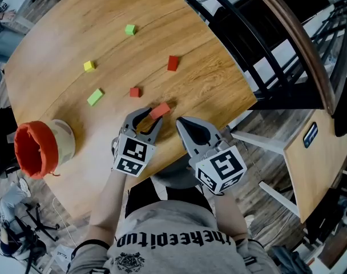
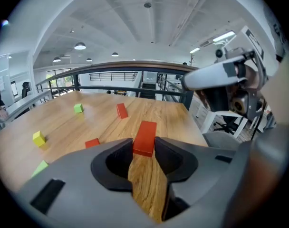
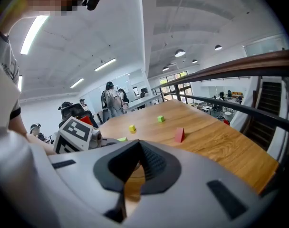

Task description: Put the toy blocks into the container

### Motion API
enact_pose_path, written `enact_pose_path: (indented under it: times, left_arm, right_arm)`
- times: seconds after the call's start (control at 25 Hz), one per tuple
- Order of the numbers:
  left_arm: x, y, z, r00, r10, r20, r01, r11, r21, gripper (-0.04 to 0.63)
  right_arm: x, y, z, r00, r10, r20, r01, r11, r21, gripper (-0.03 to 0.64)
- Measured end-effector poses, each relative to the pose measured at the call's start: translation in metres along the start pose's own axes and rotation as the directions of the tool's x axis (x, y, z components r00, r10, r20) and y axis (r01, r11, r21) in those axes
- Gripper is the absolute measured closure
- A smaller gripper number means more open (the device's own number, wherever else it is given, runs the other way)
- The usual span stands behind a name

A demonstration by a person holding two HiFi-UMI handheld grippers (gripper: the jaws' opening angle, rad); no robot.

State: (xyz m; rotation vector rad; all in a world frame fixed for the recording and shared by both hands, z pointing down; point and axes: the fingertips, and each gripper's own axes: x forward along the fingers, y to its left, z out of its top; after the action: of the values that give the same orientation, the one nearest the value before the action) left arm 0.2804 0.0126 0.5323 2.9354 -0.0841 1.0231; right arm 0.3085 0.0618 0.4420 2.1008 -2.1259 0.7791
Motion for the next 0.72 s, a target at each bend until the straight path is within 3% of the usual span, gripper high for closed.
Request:
enact_pose_path:
  times: [0.36,0.72]
  left_arm:
    - [-0.063,0.016,0.023,0.990,0.084,0.115,-0.080,0.996,-0.040,0.443]
    - [-0.122,0.038,0.019,0.967,0.182,0.175,-0.167,0.981,-0.100,0.443]
  right_arm:
    - [0.014,0.045,0.015,0.997,0.075,0.019,-0.074,0.995,-0.061,0.606]
    - [0.032,0.096,0.024,0.988,0.156,0.014,-0.154,0.982,-0.110,0.606]
